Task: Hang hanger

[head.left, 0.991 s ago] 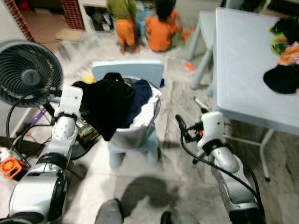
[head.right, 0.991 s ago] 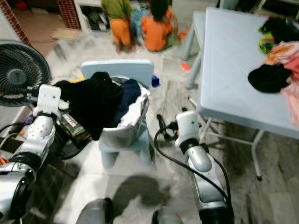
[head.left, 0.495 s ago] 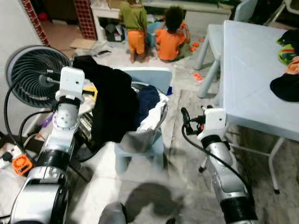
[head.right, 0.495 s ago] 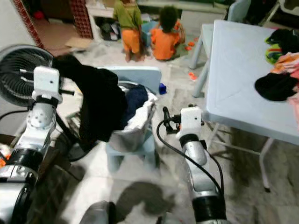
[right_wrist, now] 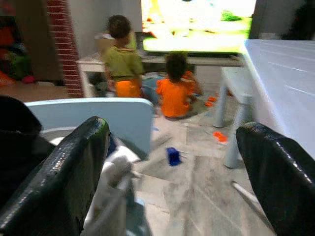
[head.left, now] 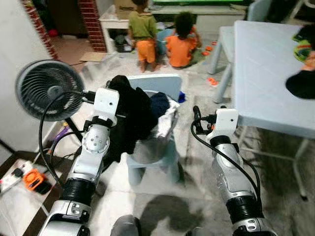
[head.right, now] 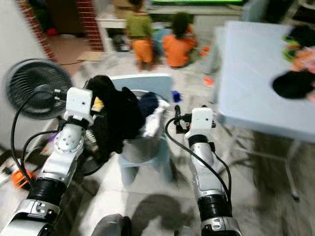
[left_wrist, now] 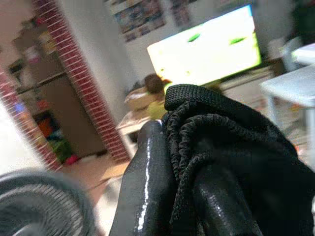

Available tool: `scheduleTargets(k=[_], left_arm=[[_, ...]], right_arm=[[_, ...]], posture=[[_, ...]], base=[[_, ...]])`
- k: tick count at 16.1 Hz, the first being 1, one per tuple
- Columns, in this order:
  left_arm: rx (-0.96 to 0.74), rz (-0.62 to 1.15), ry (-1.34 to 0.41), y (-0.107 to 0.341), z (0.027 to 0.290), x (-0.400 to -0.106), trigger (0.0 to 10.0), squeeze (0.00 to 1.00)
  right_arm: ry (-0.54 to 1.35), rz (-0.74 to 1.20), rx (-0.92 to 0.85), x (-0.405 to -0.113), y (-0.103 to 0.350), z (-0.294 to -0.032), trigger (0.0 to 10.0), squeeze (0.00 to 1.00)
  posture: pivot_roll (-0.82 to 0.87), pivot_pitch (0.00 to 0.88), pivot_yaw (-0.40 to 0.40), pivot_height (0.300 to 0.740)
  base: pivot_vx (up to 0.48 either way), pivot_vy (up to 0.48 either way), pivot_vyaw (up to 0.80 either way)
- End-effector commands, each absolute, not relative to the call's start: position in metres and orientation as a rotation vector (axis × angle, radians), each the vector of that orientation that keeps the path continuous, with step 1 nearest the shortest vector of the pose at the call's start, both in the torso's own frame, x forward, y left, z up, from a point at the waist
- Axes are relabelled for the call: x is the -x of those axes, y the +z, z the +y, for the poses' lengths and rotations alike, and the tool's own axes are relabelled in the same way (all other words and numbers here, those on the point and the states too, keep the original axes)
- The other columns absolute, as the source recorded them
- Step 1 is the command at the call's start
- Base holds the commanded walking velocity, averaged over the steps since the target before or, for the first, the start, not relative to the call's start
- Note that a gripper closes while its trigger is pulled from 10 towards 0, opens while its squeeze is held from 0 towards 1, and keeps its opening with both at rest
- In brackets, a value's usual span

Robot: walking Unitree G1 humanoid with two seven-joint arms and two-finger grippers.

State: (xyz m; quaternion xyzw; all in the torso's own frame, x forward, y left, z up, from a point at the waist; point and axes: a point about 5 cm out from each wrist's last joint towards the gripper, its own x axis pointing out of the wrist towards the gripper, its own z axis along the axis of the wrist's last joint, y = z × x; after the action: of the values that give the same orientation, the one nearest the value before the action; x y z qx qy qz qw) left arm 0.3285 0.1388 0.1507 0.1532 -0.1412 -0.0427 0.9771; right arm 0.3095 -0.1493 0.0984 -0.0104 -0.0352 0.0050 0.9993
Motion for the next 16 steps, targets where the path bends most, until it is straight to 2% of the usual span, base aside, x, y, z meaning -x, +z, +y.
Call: scheduleTargets(k=[1,4,9,14,16], left_arm=[[-0.309,-0.271,-0.094,0.148,0.136,-0.324,10.0,0.00],[-0.306,-0.240,-0.092,0.140,0.134,-0.314,10.0,0.00],[-0.305,-0.221,-0.114,0.140,0.126,-0.315,10.0,0.00],[-0.274,-0.227,-0.152,0.143,0.116,-0.317,10.0,0.00],[-0.267,-0.226,-0.151,0.144,0.114,-0.318,10.0,0.00]], right_arm=[[-0.007,-0.081,0.026,-0.308,0.098,-0.157,10.0,0.00],[-0.054,-0.101,0.011,-0.304,0.103,-0.172,10.0,0.00],[-0.052,-0.102,0.029,-0.301,0.102,-0.175,10.0,0.00],[-0.039,-0.086,0.042,-0.300,0.100,-0.175,10.0,0.00],[-0.042,-0.083,0.046,-0.299,0.100,-0.176,10.0,0.00]], posture=[[0.05,0.039,0.026,0.740],[0.04,0.039,0.018,0.740],[0.03,0.052,0.011,0.740],[0.02,0.065,0.005,0.740],[0.01,0.068,0.008,0.740]], base=[[0.000,0.000,-0.80],[0.000,0.000,-0.80],[0.000,0.000,0.00],[0.000,-0.392,0.00],[0.000,-0.403,-0.54]])
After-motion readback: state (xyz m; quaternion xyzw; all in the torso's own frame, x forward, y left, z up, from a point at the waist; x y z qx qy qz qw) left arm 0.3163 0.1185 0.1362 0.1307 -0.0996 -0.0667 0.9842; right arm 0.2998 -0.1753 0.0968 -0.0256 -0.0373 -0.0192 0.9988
